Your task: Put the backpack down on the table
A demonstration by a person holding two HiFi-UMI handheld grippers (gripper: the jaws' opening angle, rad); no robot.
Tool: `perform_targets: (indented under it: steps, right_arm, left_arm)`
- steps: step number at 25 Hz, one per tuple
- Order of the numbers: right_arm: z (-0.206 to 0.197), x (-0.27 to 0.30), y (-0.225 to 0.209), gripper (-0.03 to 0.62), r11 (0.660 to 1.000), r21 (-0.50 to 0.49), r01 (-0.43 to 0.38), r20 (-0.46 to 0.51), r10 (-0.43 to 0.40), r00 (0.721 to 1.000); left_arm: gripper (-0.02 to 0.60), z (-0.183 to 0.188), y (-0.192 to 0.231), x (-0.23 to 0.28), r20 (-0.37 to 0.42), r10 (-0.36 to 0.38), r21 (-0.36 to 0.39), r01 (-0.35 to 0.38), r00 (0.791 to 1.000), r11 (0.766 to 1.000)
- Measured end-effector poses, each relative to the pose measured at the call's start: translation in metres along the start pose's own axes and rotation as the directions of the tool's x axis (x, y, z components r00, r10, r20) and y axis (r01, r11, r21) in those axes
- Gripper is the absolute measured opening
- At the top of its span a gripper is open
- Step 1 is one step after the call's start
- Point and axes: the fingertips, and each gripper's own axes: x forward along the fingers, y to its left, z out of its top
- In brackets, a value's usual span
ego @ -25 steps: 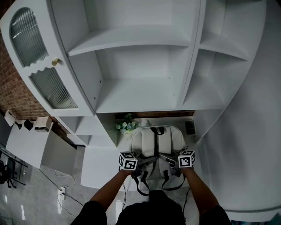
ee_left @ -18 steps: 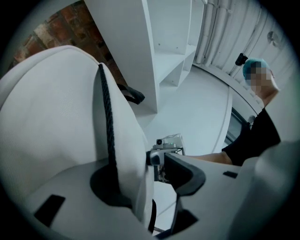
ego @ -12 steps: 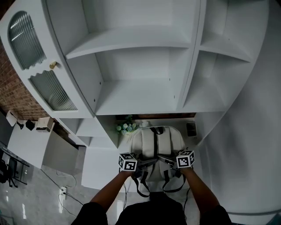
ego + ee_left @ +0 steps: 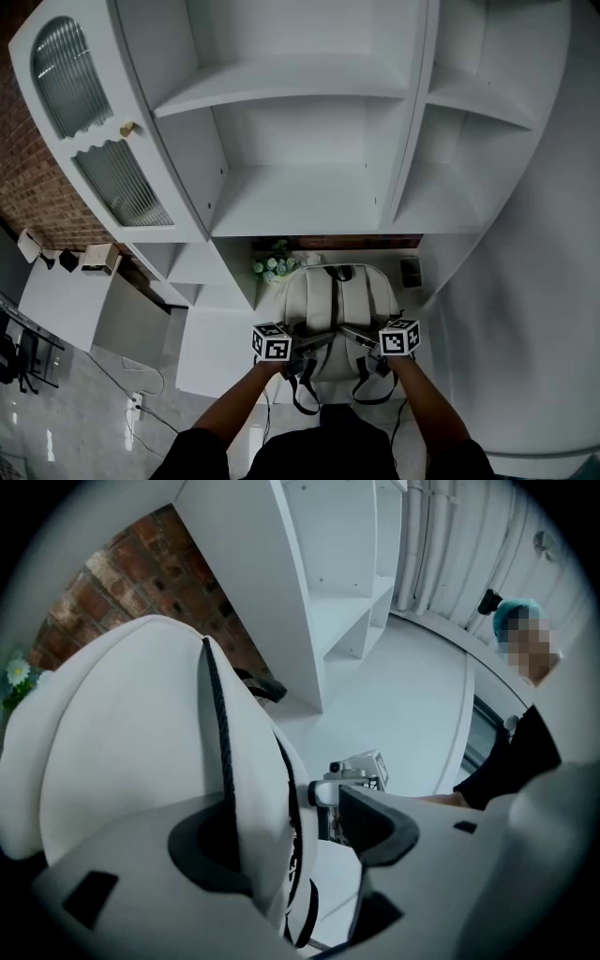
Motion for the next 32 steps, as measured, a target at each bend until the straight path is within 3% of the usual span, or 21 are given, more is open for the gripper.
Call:
perform_targets:
  steps: [9, 12, 18, 25, 32]
  right_arm:
    - [-0.005, -0.016, 0.003, 0.268, 0.995, 0.021, 0.097, 0.081, -0.099, 0.992]
    - [-0.006, -0.026, 0.003, 0.271, 0.991, 0.031, 0.130, 0.111, -0.133, 0.985]
    - [-0.019, -0.042, 0.009, 0.279, 0.982, 0.057, 0.180, 0.127, -0.186, 0.974]
    - [-0.022, -0.051, 0.018, 0.279, 0.972, 0.047, 0.230, 0.152, -0.234, 0.960]
    - [-0.030, -0.052, 0.031, 0.279, 0.963, 0.012, 0.269, 0.156, -0.267, 0.951]
  left_arm:
    - [0.313, -0.003, -0.005, -0.009, 0.039, 0.077, 0.026, -0.079, 0.996, 0.997]
    - [0.313, -0.005, -0.012, -0.014, 0.052, 0.068, 0.022, -0.069, 0.996, 0.997]
    - [0.325, -0.006, -0.020, -0.028, 0.080, 0.115, 0.040, -0.118, 0.990, 0.992]
    - [0.328, -0.015, -0.018, -0.052, 0.106, 0.213, 0.045, -0.219, 0.971, 0.975]
    - [0.328, -0.023, -0.035, -0.066, 0.125, 0.197, 0.040, -0.203, 0.972, 0.978]
